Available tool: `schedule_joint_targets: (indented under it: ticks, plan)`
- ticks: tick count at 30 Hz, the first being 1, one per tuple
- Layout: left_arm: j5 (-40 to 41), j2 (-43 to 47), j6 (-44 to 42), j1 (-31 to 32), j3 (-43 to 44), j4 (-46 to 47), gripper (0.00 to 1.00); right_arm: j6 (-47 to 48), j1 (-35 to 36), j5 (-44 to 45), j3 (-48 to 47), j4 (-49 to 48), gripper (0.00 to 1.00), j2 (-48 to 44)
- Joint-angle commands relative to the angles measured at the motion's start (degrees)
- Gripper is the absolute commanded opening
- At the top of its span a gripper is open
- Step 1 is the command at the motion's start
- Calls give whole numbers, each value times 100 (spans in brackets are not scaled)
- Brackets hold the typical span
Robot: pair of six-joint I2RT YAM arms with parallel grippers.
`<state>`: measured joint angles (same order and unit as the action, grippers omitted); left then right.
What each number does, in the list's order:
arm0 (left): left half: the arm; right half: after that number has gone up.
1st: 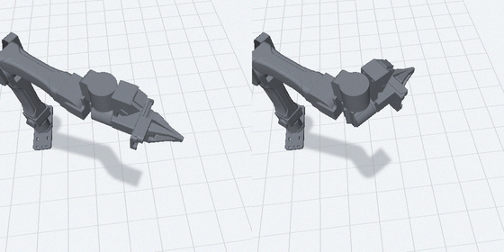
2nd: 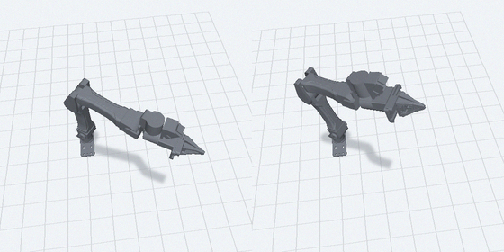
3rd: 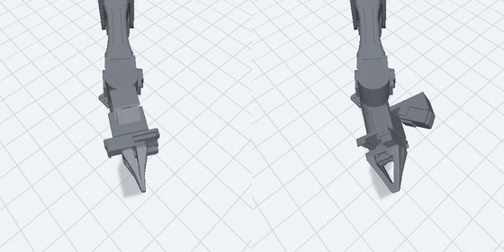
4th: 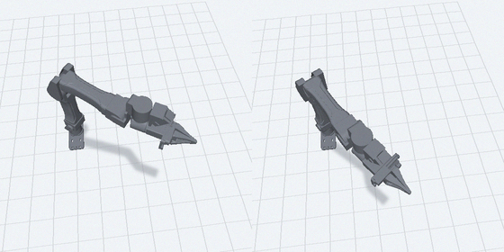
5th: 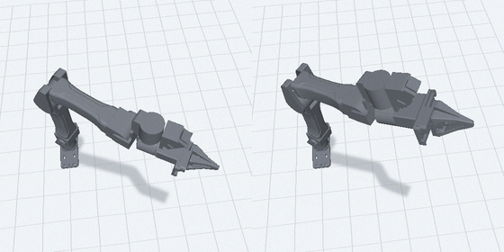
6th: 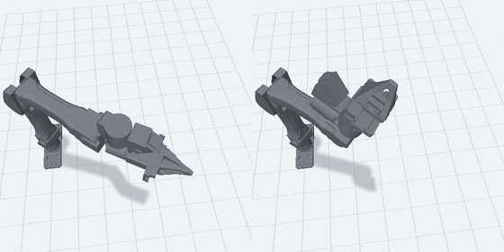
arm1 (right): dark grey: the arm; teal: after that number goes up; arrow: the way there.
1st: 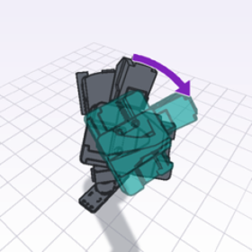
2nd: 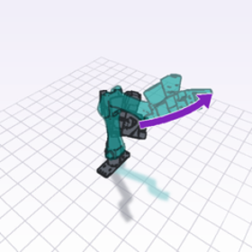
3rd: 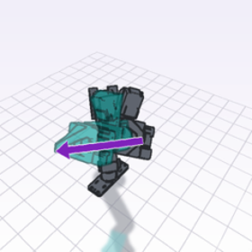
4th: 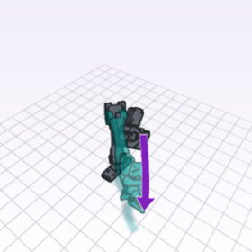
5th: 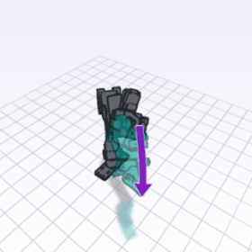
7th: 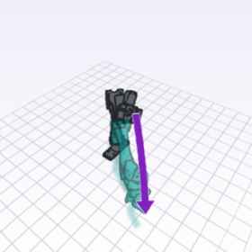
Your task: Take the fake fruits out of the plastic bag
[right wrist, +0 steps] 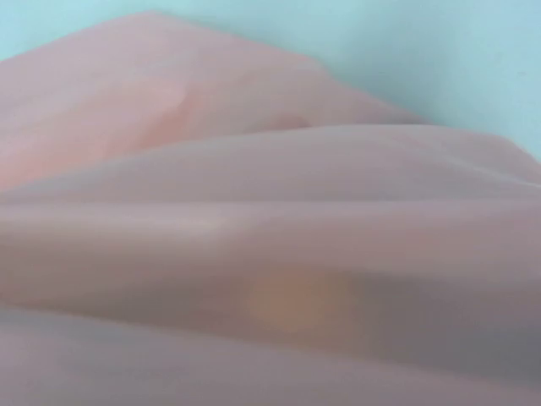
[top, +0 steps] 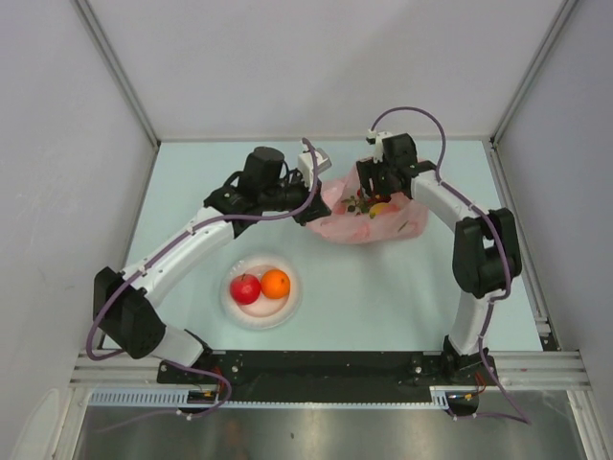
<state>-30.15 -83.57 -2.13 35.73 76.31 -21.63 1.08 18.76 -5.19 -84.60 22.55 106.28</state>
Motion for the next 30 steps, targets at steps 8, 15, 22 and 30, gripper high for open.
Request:
schedule_joint_targets:
  ticks: [8, 15, 22, 30]
  plan:
    - [-35, -265, -182, -4, 340, 141, 0, 805, -329, 1486, -1199, -163, 92, 1351]
    - [-61, -458, -69, -4, 463, 220, 0, 1192, -321, 1566, -1208, -338, 65, 1703]
    - [88, -713, 178, -4, 770, 343, 0, 956, -409, -41, -1165, -67, 35, 404]
    - [211, -1091, 424, -30, 1500, 344, 0, 1201, -304, -1835, -419, 979, 37, -1363]
